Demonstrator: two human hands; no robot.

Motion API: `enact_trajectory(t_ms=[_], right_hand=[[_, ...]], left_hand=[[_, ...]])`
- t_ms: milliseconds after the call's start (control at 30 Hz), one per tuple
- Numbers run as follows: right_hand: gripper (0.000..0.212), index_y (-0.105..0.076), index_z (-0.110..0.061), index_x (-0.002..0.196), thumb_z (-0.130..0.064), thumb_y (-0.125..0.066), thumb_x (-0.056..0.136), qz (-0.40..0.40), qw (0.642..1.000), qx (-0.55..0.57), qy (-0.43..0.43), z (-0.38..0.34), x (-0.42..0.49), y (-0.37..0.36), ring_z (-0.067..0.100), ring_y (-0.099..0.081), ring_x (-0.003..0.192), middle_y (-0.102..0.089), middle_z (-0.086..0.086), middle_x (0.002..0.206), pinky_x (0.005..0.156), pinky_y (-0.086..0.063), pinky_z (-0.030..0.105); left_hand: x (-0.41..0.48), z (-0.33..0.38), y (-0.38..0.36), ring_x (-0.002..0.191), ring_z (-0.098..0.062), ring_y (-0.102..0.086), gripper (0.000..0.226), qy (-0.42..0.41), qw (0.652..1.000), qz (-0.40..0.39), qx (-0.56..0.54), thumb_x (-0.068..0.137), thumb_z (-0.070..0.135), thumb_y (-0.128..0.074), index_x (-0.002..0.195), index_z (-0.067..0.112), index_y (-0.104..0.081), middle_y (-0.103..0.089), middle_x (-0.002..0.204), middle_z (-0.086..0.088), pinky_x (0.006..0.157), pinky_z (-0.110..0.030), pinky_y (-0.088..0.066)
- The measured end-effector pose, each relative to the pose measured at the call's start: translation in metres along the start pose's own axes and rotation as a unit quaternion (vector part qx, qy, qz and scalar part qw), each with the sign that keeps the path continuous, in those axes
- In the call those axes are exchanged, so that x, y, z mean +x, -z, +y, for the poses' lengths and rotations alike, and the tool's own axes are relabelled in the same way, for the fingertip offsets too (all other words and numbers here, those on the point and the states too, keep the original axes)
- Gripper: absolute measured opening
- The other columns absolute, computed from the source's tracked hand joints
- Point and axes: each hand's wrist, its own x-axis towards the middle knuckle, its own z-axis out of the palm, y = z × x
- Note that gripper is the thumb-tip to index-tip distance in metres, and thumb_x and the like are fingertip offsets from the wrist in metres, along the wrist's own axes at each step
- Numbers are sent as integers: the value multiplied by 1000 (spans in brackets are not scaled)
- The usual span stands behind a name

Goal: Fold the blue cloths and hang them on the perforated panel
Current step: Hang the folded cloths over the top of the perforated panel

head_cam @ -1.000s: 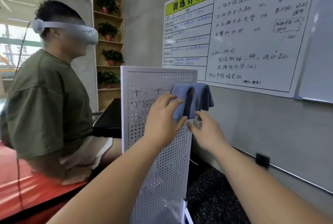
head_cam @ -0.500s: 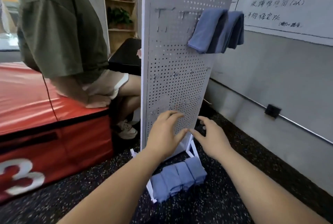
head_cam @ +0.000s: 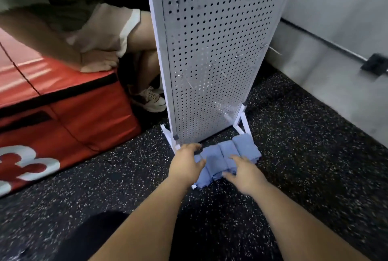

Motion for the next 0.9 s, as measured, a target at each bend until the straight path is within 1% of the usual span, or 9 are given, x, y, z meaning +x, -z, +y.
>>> enact_trajectory(t_ms=[133, 267, 433, 533, 633, 700, 800, 833, 900], right_hand=[[70, -44, -23, 157, -48, -71, 97, -27, 999, -22, 32, 13, 37, -30, 30, -52, 137, -50, 5, 151, 106, -50, 43], [76, -39, -23, 161, -48, -72, 97, -25, 999, -20, 37, 25, 69, -58, 29, -47, 143, -43, 2, 160, 111, -48, 44], [85, -21, -25, 169, -46, -68, 100, -68, 995, -28, 66, 48, 94, -91, 24, -19, 161, -16, -3, 176, 125, -34, 42], [87, -17, -24, 169, -41, -67, 100, -78, 994, -16, 79, 54, 107, -102, 23, -18, 161, -15, -5, 175, 125, -34, 43], [88, -16, -21, 169, -41, -66, 100, -90, 994, -5, 67, 59, 117, -108, 26, -20, 160, -16, -4, 175, 126, -32, 43], [90, -13, -20, 170, -43, -65, 100, -96, 994, -1, 57, 64, 118, -110, 25, -18, 160, -15, -5, 176, 128, -28, 41], [90, -19, -21, 166, -47, -69, 95, -99, 994, 14, 47, 66, 117, -111, 27, -27, 154, -25, -4, 172, 122, -36, 44], [89, -21, -23, 162, -48, -70, 93, -98, 994, 19, 45, 65, 117, -111, 28, -32, 150, -31, -5, 168, 117, -41, 47], [90, -18, -27, 160, -51, -71, 91, -98, 994, 32, 40, 61, 117, -110, 29, -38, 144, -36, -5, 164, 111, -46, 48]], left_hand=[[35, -23, -40, 130, -23, -60, 59, 43, 998, -44, -3, 94, 31, -76, 149, 24, -58, -63, 145, -2, 109, -36, -50], [75, -45, -78, 132, -24, -59, 67, 71, 994, -81, -20, 95, 31, -76, 156, 26, -49, -58, 150, -2, 108, -37, -50], [120, -70, -122, 150, -26, -44, 85, 88, 990, -107, -22, 98, 38, -75, 167, 23, -28, -39, 168, 0, 121, -42, -40], [145, -79, -140, 154, -27, -39, 90, 97, 987, -132, -7, 100, 42, -72, 170, 20, -19, -34, 172, -3, 124, -41, -35], [163, -87, -152, 147, -28, -49, 87, 111, 983, -148, 12, 100, 44, -71, 169, 22, -22, -44, 166, -6, 120, -42, -41], [170, -94, -158, 141, -29, -54, 82, 122, 981, -147, 21, 98, 42, -75, 165, 17, -34, -53, 159, -7, 117, -42, -45], [176, -101, -163, 112, -28, -68, 52, 140, 980, -138, -1, 90, 41, -83, 130, 12, -65, -73, 122, -6, 100, -40, -55], [176, -102, -163, 103, -26, -68, 43, 153, 978, -138, -31, 88, 40, -86, 116, 14, -67, -73, 109, -3, 94, -39, -56], [173, -97, -160, 99, -22, -65, 41, 174, 972, -132, -82, 85, 38, -89, 108, 19, -61, -67, 103, 2, 88, -35, -53]])
